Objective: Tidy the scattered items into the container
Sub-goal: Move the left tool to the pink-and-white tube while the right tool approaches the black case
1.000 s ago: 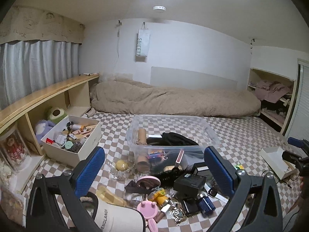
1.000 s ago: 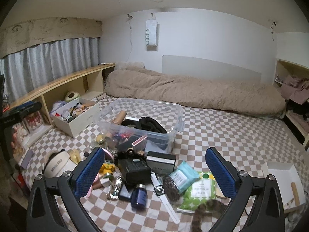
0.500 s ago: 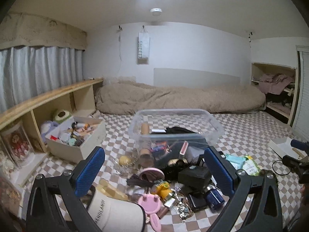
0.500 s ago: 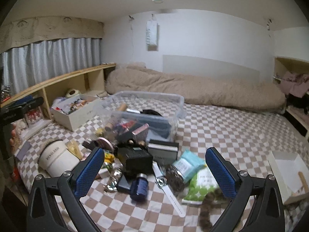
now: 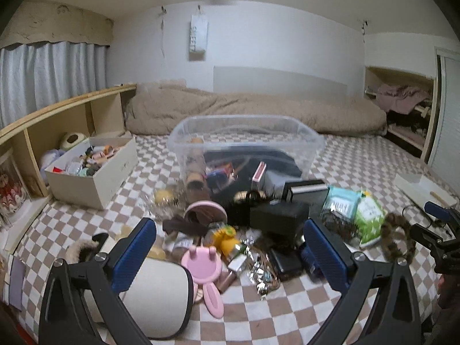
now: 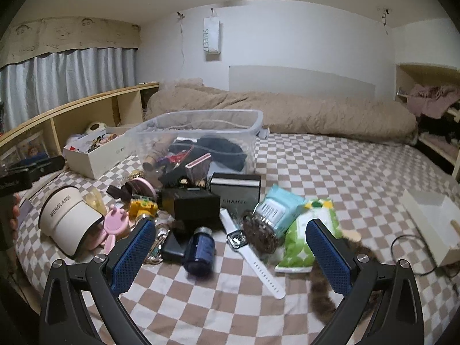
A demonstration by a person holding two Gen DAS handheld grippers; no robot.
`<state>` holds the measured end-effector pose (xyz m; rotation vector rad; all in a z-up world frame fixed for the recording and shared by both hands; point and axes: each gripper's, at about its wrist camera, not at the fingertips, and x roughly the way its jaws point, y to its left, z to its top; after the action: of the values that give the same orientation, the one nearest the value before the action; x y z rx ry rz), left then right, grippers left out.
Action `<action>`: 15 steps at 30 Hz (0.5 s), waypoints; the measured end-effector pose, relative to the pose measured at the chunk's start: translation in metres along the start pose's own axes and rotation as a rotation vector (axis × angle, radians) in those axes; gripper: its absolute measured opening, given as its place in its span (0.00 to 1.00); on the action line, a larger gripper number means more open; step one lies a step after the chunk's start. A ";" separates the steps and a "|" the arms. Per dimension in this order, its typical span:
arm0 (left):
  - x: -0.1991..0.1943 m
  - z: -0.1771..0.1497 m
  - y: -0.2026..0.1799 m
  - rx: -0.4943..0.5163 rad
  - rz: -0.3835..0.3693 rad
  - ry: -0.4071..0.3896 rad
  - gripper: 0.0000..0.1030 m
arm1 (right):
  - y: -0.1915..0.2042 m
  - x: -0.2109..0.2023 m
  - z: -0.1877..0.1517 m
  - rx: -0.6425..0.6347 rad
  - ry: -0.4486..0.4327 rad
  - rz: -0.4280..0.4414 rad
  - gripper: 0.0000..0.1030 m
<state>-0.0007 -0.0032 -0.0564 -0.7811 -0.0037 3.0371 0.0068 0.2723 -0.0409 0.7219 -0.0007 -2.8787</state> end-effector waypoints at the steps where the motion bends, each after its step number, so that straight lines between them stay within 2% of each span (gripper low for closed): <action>1: 0.002 -0.004 -0.001 0.004 -0.002 0.010 1.00 | 0.001 0.003 -0.005 0.004 0.004 0.007 1.00; 6: 0.016 -0.026 -0.005 0.030 -0.017 0.084 1.00 | 0.009 0.018 -0.032 -0.005 0.047 -0.007 1.00; 15: 0.055 -0.070 -0.022 0.062 -0.022 0.230 1.00 | 0.016 0.057 -0.082 -0.022 0.211 -0.028 1.00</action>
<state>-0.0154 0.0196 -0.1444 -1.1104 0.0816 2.8927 -0.0016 0.2505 -0.1398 1.0249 0.0691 -2.8085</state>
